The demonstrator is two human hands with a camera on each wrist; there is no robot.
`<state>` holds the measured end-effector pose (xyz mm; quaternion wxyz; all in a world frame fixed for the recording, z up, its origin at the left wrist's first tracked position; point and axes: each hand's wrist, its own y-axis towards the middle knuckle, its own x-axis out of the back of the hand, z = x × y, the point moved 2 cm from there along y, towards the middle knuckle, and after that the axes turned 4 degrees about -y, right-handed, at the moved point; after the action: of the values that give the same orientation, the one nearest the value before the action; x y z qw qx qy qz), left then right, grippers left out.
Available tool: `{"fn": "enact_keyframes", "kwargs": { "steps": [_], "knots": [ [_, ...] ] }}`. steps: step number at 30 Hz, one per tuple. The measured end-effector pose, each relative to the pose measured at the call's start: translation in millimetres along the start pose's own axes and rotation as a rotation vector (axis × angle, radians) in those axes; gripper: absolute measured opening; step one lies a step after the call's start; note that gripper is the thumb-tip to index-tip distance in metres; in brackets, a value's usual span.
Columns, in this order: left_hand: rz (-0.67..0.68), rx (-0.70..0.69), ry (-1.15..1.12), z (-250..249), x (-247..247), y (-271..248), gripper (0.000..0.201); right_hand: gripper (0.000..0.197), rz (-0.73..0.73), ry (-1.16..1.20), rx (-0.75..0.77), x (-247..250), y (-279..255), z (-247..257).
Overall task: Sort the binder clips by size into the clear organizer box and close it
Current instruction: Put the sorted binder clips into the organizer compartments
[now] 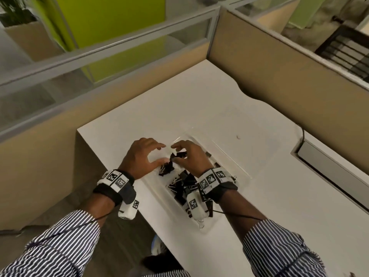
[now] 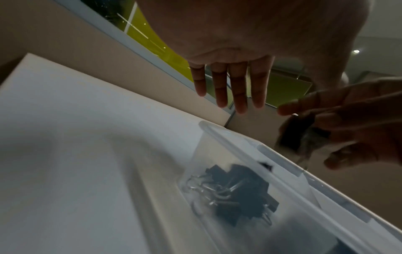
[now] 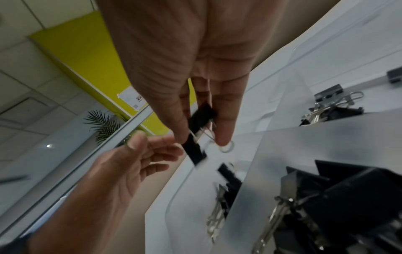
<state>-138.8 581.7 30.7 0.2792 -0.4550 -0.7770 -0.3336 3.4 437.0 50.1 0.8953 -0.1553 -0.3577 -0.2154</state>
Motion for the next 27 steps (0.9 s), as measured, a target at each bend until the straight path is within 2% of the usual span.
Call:
{"fn": "enact_keyframes", "kwargs": {
  "steps": [4,8,13,19,27],
  "knots": [
    [-0.015,0.021,-0.06,5.9,-3.2,3.3,0.053,0.04,-0.039,0.011,-0.044,1.0,2.3,-10.2],
    [0.029,0.0,-0.057,0.5,-16.4,12.4,0.066,0.036,-0.136,-0.062,-0.048,11.8,-4.7,-25.8],
    [0.101,-0.079,-0.022,-27.5,-39.3,30.2,0.08,0.049,-0.166,-0.207,-0.04,31.5,-28.1,-44.9],
    [0.174,-0.184,-0.018,-94.3,-86.7,47.3,0.082,0.065,-0.209,-0.329,-0.063,65.4,-84.7,-81.8],
    [0.329,-0.286,0.013,-193.8,-184.1,39.5,0.088,0.073,-0.298,-0.313,-0.237,119.7,-194.5,-158.9]
  ]
}}
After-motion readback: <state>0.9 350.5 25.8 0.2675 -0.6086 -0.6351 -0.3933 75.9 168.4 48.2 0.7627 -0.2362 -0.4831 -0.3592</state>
